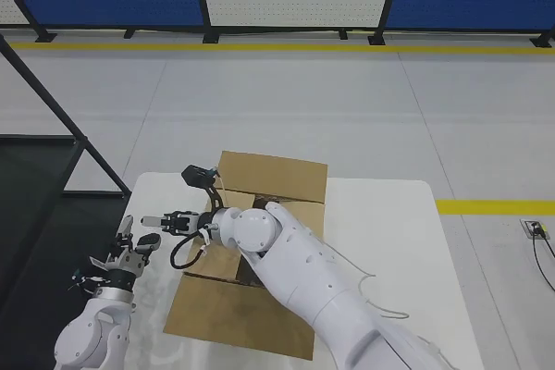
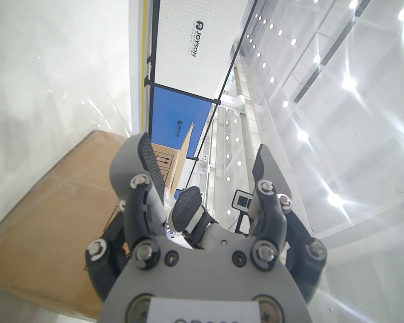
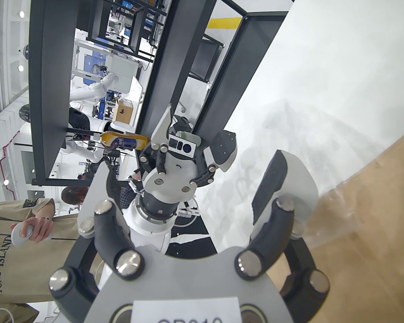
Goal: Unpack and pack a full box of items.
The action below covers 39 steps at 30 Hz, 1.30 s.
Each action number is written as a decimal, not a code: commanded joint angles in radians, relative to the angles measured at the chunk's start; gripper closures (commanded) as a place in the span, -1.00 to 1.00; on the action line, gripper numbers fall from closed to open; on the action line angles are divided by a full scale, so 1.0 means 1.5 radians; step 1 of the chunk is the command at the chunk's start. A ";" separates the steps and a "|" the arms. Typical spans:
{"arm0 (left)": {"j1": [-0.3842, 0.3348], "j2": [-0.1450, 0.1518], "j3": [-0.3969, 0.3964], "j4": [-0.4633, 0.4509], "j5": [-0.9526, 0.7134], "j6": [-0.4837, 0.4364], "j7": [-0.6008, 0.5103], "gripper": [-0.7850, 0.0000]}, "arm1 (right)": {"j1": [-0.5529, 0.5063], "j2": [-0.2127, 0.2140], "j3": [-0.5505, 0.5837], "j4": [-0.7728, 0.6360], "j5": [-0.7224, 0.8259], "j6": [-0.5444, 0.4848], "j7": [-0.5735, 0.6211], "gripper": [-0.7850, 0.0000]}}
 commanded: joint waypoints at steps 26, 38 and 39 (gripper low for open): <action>0.064 0.019 -0.131 0.039 -0.053 -0.082 -0.200 -1.00 | -0.033 0.073 0.093 -0.062 -0.007 -0.065 0.042 -1.00; 0.101 0.027 -0.182 0.055 -0.146 -0.078 -0.329 -1.00 | -0.151 0.141 0.156 -0.280 -0.080 -0.035 0.101 -1.00; 0.103 0.028 -0.183 0.055 -0.148 -0.071 -0.345 -1.00 | -0.168 0.148 0.165 -0.313 -0.089 -0.033 0.114 -1.00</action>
